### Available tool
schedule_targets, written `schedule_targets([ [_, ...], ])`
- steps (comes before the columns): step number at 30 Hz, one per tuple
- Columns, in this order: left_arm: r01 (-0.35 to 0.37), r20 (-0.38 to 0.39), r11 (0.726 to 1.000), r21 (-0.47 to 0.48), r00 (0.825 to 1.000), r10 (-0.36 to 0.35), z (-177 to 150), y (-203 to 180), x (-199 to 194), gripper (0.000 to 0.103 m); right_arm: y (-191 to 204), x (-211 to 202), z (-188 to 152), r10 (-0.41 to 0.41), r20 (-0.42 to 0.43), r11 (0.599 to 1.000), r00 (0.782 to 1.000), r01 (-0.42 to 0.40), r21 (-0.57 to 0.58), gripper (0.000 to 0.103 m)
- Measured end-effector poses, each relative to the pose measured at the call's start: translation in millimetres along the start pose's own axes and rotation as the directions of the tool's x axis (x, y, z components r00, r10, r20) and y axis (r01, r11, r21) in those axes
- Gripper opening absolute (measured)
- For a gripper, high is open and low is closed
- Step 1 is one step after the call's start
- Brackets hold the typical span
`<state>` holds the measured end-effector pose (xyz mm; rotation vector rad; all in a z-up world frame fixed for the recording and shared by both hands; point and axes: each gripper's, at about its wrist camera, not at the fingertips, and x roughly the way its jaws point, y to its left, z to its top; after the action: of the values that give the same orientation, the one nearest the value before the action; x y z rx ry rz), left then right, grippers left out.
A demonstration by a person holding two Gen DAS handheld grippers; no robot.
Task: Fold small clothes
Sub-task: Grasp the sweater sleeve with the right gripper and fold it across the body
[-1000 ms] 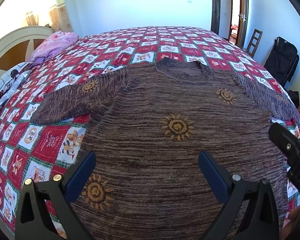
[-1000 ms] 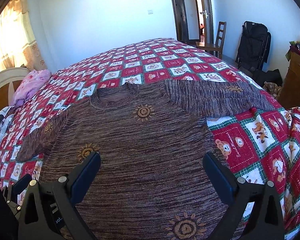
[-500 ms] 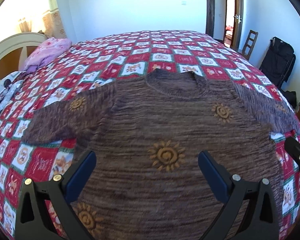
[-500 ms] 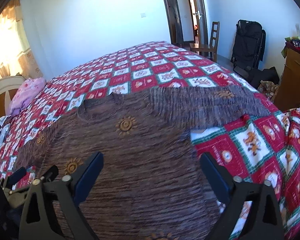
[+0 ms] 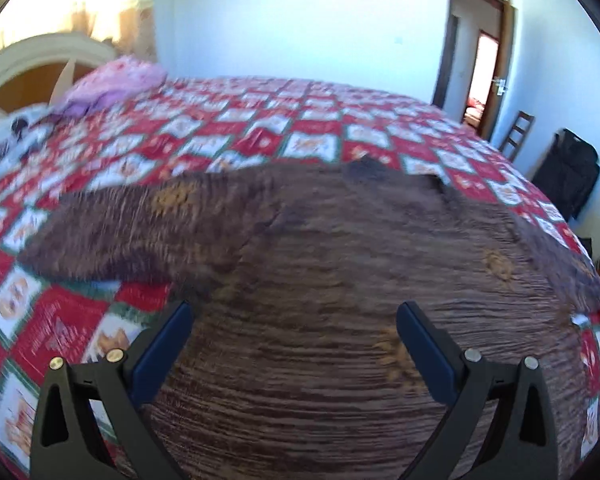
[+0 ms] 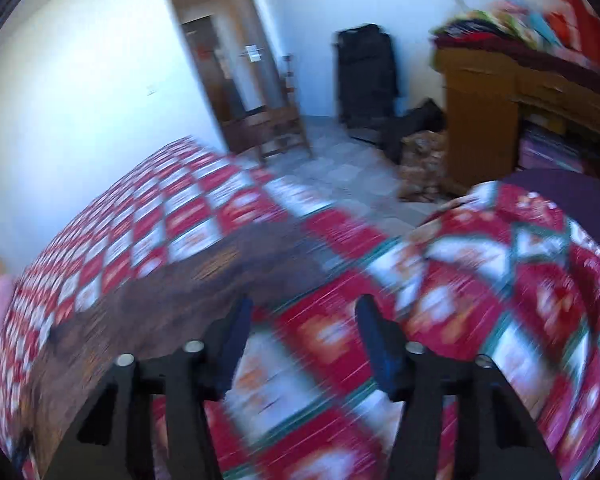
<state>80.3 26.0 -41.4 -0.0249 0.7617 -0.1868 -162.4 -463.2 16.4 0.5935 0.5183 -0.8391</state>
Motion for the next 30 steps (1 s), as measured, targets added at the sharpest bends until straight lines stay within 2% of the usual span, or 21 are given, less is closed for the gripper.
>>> schedule_targets([
  [3, 0.008, -0.081, 0.999, -0.052, 0.997, -0.012, -8.3, 6.9, 17.8, 0.103, -22.7, 29.0, 25.3, 0.035, -0.052, 0.998, 0.998, -0.031, 0.059, 0.054],
  [5, 0.006, -0.065, 0.999, -0.050, 0.998, -0.009, -10.4, 5.5, 15.6, 0.103, -19.7, 51.2, 35.6, 0.064, -0.097, 0.997, 0.993, -0.059, 0.050, 0.054],
  [11, -0.053, -0.069, 0.998, 0.022, 0.996, 0.054, -16.0, -7.8, 18.1, 0.103, 21.4, 117.1, 41.0, 0.050, -0.190, 0.994, 0.981, -0.068, -0.088, 0.053],
  [14, -0.046, -0.065, 0.999, 0.016, 0.997, 0.047, -16.4, -4.6, 17.4, 0.103, 31.3, 145.6, 38.1, 0.064, -0.247, 0.993, 0.967, -0.086, -0.079, 0.053],
  [15, -0.043, -0.063, 0.999, 0.013, 0.997, 0.043, -16.7, -2.5, 17.5, 0.103, 33.4, 149.2, 36.3, 0.051, -0.243, 0.994, 0.969, -0.073, -0.086, 0.053],
  [17, -0.044, -0.062, 0.999, 0.014, 0.997, 0.045, -16.2, -2.6, 18.1, 0.103, 40.4, 150.9, 35.0, 0.025, -0.214, 0.990, 0.976, -0.054, -0.129, 0.050],
  [18, -0.047, -0.062, 0.999, 0.016, 0.997, 0.048, -16.1, -3.3, 18.3, 0.103, 43.1, 152.1, 34.6, 0.004, -0.211, 0.987, 0.978, -0.038, -0.158, 0.034],
  [19, -0.049, -0.061, 0.999, 0.018, 0.997, 0.050, -16.2, -3.6, 18.7, 0.103, 44.4, 152.5, 33.7, -0.019, -0.203, 0.982, 0.979, -0.020, -0.189, 0.027],
  [23, -0.044, -0.054, 0.999, 0.015, 0.998, 0.044, -16.7, -2.6, 18.9, 0.103, 41.7, 147.7, 33.0, 0.025, -0.212, 0.974, 0.977, -0.072, -0.215, 0.012],
  [26, -0.039, -0.052, 0.999, 0.012, 0.998, 0.039, -17.1, -2.5, 18.3, 0.103, 42.6, 140.0, 41.4, 0.045, -0.216, 0.981, 0.975, -0.084, -0.176, 0.009],
  [30, -0.031, -0.047, 0.999, 0.007, 0.998, 0.032, -17.2, -2.1, 18.0, 0.103, 71.8, 104.8, 55.9, 0.082, -0.149, 0.972, 0.985, -0.112, -0.206, 0.009],
])
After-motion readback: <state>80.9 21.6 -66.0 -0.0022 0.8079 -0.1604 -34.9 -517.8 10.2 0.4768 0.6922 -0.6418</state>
